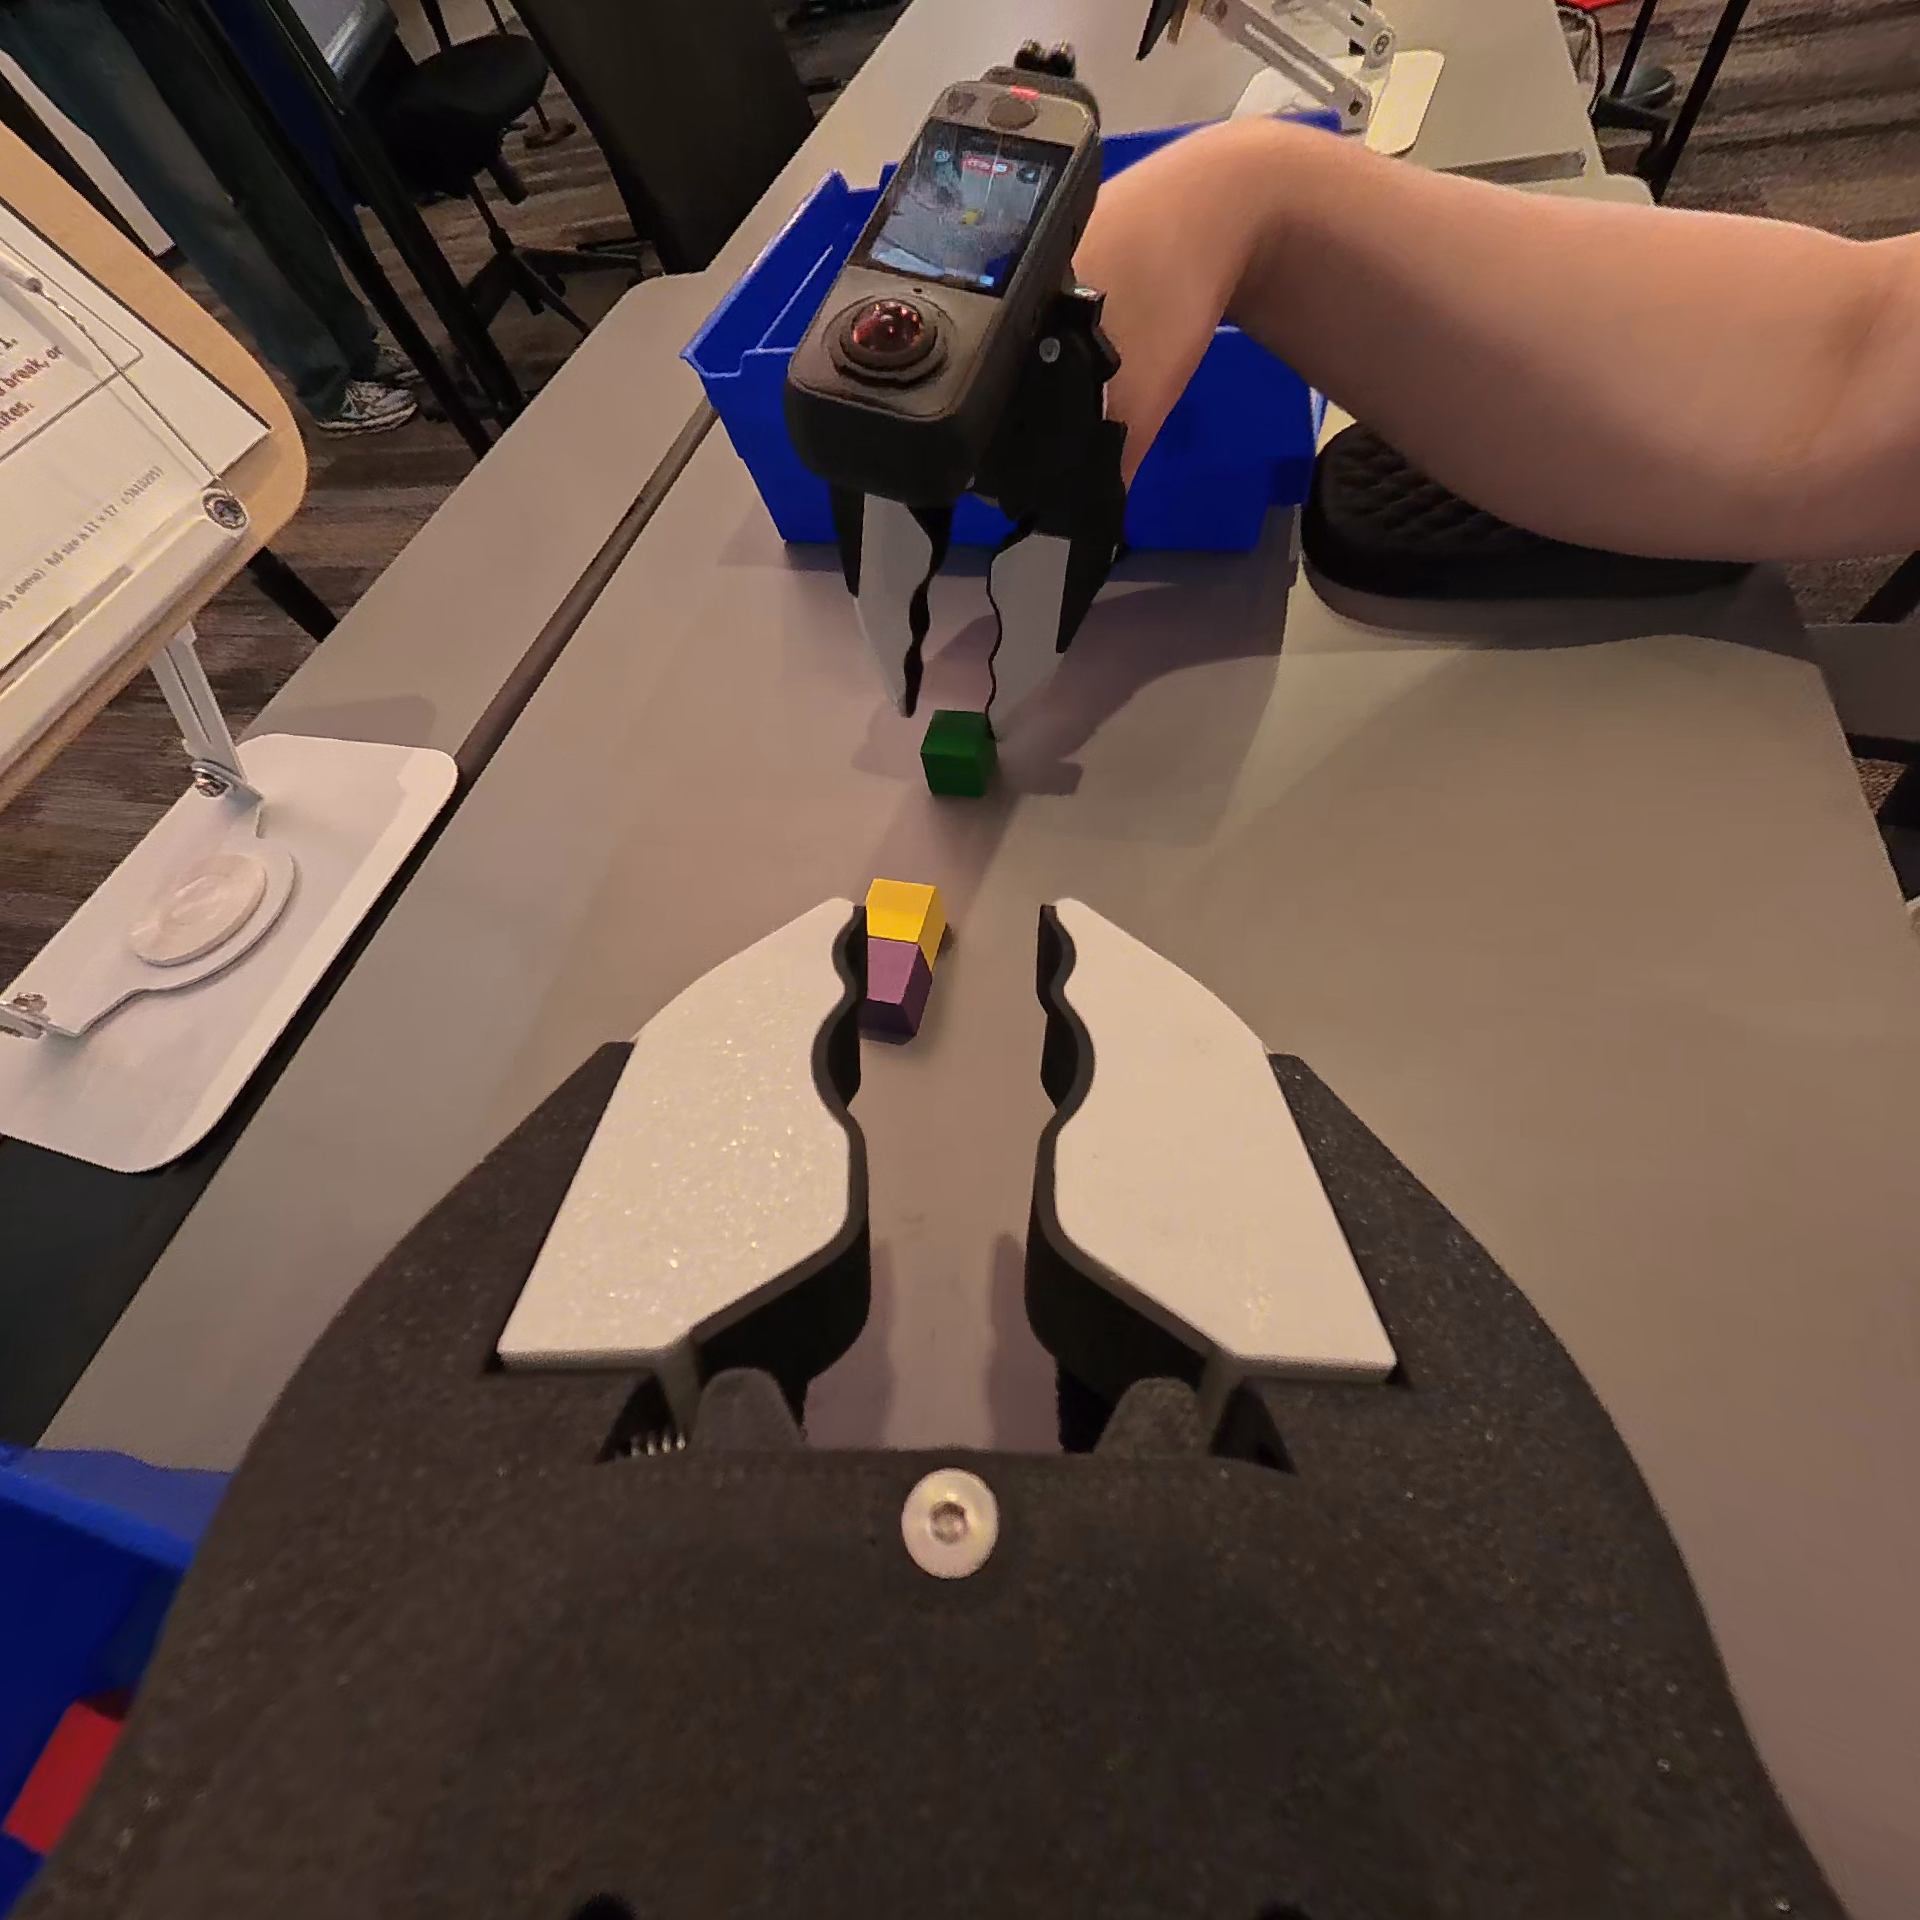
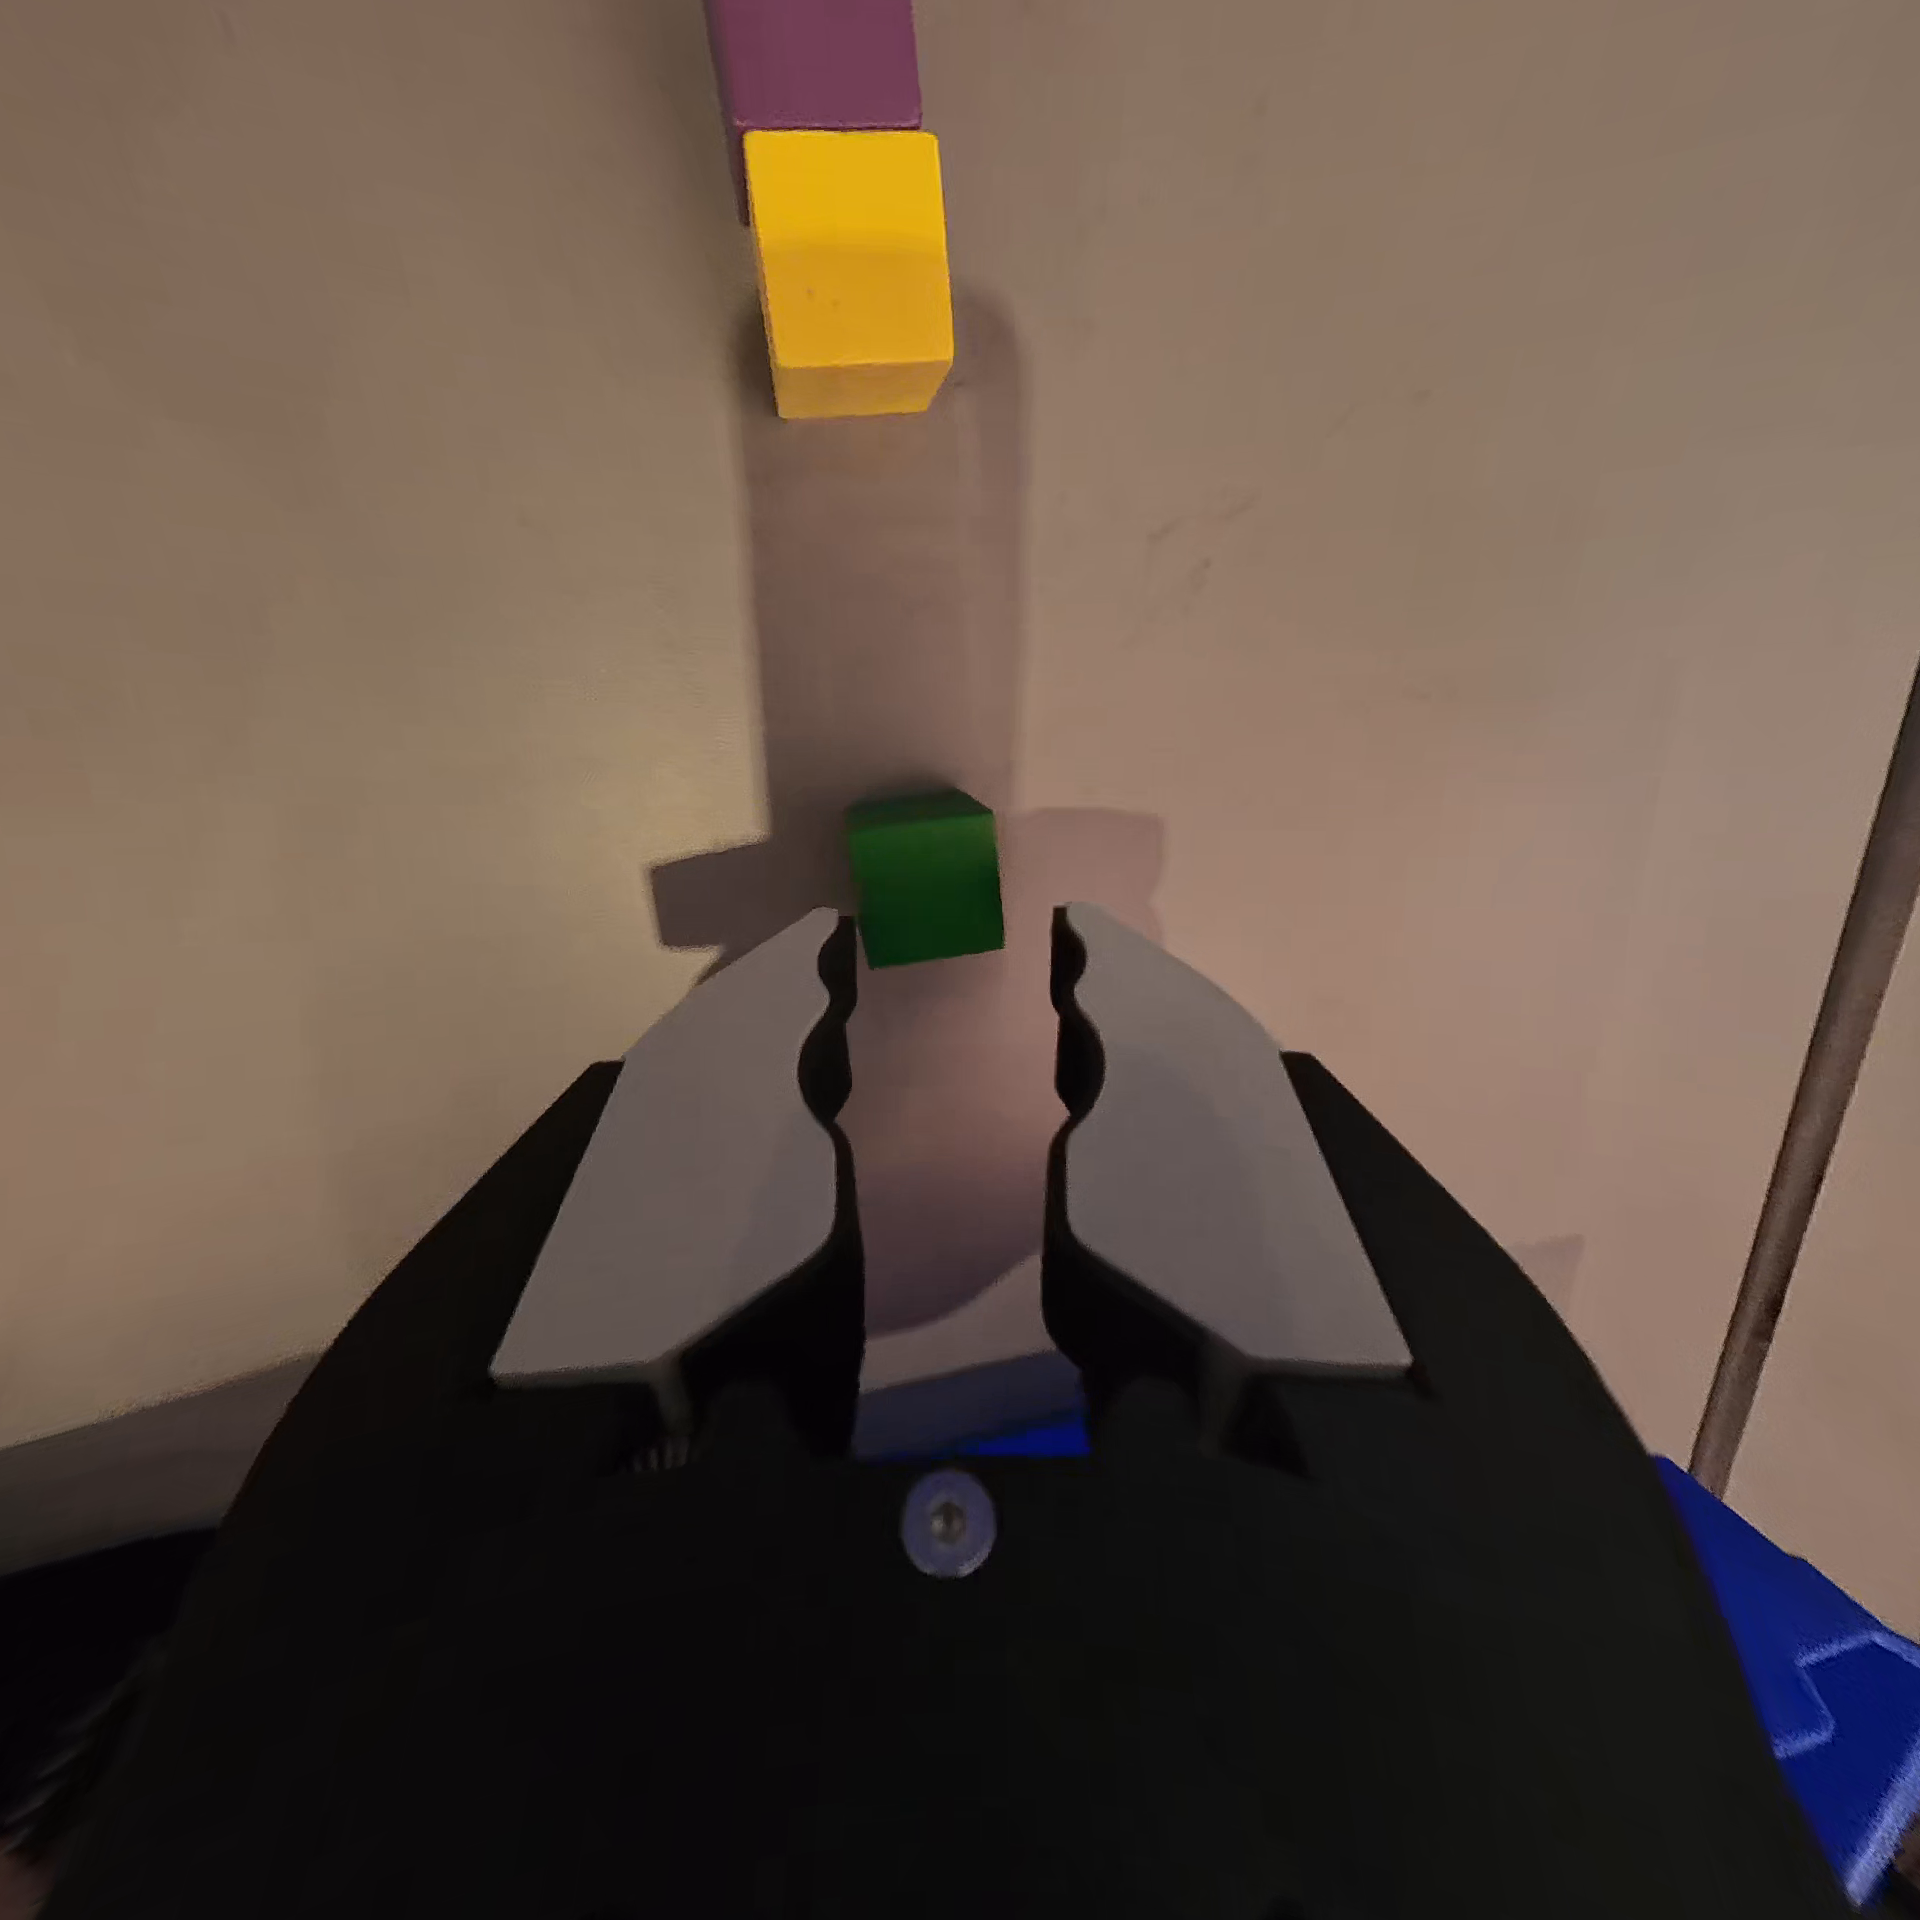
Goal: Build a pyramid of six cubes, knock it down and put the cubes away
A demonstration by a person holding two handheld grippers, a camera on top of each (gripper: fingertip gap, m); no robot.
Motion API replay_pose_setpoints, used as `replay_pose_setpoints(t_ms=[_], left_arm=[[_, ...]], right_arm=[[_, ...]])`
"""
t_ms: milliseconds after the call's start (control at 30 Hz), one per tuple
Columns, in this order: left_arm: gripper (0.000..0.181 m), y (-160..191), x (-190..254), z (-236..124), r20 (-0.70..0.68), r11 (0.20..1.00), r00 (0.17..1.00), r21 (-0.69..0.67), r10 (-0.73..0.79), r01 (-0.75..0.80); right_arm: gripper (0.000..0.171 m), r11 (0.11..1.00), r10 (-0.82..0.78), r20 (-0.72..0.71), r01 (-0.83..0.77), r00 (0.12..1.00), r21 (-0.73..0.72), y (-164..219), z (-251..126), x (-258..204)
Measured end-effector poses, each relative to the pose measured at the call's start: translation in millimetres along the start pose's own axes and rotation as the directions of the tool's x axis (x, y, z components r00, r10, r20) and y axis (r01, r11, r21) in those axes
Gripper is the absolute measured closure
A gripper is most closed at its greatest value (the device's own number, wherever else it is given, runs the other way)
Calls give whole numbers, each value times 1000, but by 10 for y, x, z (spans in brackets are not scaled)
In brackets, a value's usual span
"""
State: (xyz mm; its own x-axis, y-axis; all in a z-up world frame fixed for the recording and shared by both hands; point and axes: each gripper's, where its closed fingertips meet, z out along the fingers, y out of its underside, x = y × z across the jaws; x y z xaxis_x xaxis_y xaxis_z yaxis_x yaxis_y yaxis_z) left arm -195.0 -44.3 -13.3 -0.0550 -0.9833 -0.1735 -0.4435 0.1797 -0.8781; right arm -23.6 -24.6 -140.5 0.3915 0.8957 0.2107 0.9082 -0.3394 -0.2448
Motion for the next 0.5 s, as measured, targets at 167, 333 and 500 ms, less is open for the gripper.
replay_pose_setpoints(t_ms=[167,333,500], left_arm=[[150,10,-18,5,-3,1000,1000,0,-12,12],[150,17,-16,10,-1,1000,1000,-4,-10,10],[150,23,-18,19,2,1000,1000,-11,-5,5]], right_arm=[[142,1000,-6,39,6,999,5,-8,78,-38],[142,998,13,52,-17,999,61,-242,123,-75],[143,991,20,74,-30,997,129,-513,175,-121]])
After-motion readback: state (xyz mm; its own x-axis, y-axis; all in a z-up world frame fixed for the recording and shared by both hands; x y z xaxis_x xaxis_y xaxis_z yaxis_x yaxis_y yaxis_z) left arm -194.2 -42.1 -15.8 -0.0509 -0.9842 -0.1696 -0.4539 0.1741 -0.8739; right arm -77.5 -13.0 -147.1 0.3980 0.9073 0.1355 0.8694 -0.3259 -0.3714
